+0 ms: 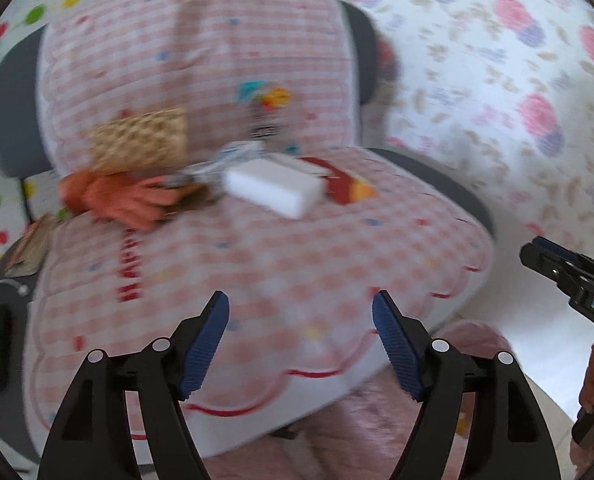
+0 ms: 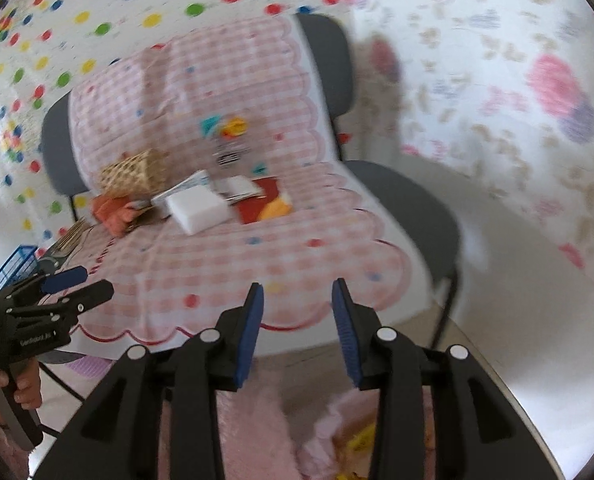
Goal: Collect trash
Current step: 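Move both tools back over the chair seat, then grasp the orange knit glove with the left tool while the right tool grasps the white sponge, then carry the glove and sponge to the pink bin and open both tools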
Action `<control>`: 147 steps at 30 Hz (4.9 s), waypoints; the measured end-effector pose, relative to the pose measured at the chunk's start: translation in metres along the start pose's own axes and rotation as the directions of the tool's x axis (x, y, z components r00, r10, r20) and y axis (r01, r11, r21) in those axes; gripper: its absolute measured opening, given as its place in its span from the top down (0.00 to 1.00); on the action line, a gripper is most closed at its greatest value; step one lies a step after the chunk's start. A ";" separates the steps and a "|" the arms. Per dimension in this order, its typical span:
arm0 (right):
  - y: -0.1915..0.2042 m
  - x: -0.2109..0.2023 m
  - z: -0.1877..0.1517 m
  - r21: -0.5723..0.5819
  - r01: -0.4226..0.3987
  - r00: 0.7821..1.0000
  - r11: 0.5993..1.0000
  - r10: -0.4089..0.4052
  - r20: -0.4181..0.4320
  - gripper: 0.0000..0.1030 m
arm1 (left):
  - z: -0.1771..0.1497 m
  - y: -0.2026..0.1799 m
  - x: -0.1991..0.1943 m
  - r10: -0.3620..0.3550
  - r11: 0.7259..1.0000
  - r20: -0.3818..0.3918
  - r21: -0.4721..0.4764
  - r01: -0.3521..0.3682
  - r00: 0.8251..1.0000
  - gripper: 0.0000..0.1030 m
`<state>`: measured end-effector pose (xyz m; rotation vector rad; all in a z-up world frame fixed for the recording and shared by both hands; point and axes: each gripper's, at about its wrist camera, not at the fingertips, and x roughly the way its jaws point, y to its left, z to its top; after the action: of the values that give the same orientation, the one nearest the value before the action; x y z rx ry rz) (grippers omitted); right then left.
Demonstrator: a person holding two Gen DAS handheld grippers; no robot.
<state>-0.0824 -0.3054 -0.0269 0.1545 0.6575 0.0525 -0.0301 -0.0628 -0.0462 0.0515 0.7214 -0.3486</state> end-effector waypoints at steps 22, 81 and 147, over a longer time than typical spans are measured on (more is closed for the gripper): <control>0.082 0.115 0.066 -0.127 -0.172 0.985 0.977 0.166 -0.056 0.41 | 0.040 0.123 0.020 0.264 0.945 -0.018 -0.194 -0.263 0.964 0.25; 0.109 0.167 0.076 -0.206 -0.183 0.980 0.961 0.161 -0.120 0.26 | 0.024 0.132 0.009 0.187 0.970 0.023 -0.161 -0.181 0.982 0.83; -0.065 -0.084 -0.080 0.001 0.343 0.939 0.939 -0.343 -0.035 0.35 | -0.026 -0.170 -0.007 -0.427 0.881 0.054 0.250 0.401 0.903 0.83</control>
<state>-0.1977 -0.3675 -0.0487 0.0438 0.7111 -0.2845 -0.1077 -0.2161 -0.0490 0.1005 0.5763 -0.8439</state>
